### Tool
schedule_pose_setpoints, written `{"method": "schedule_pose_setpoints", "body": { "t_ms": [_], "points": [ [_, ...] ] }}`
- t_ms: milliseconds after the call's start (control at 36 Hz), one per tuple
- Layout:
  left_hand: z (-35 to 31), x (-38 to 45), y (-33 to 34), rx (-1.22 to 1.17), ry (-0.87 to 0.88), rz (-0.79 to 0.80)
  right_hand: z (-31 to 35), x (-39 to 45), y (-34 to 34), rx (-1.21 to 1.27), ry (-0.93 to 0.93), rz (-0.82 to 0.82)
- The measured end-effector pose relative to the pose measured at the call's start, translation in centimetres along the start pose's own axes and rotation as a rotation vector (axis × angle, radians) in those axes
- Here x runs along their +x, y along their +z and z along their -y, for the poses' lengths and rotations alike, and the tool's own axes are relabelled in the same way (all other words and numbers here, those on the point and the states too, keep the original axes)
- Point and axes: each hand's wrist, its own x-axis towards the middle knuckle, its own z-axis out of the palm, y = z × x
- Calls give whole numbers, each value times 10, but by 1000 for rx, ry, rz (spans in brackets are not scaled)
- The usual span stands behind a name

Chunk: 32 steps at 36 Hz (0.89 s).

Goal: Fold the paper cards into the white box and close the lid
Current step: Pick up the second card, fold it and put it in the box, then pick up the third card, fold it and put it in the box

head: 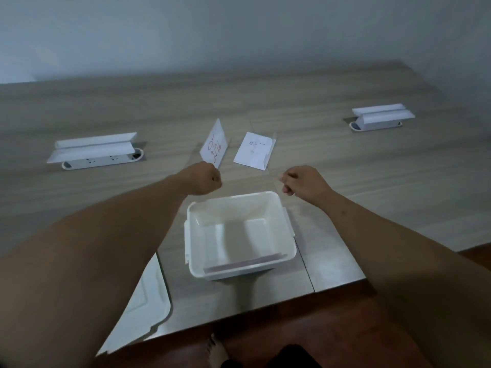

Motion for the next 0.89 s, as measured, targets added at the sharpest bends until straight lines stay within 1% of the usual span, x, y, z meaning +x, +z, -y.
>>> {"method": "schedule_pose_setpoints", "body": {
  "t_ms": [83, 194, 389, 472, 556, 639, 694, 750, 889],
  "points": [
    [8, 23, -11, 70, -65, -57, 2, 21, -12, -52, 20, 2],
    [21, 59, -15, 124, -206, -143, 2, 57, -17, -89, 22, 37],
    [25, 109, -6, -39, -482, -191, 7, 134, -7, -182, -46, 159],
    [25, 129, -1, -170, -582, -216, 3, 167, 5, -181, -76, 213],
    [23, 150, 2, -308, -668, -269, 0, 192, 19, -191, -99, 252],
    [20, 167, 7, -336, -759, -338, -5, 207, 30, -163, -104, 308],
    [18, 172, 10, -320, -784, -355, -8, 215, 35, -158, -111, 331],
    [21, 171, 8, -298, -764, -348, -7, 223, 35, -169, -132, 336],
    [35, 152, -27, -288, -611, -325, 21, 245, 16, -232, -210, 281]
  ]
}}
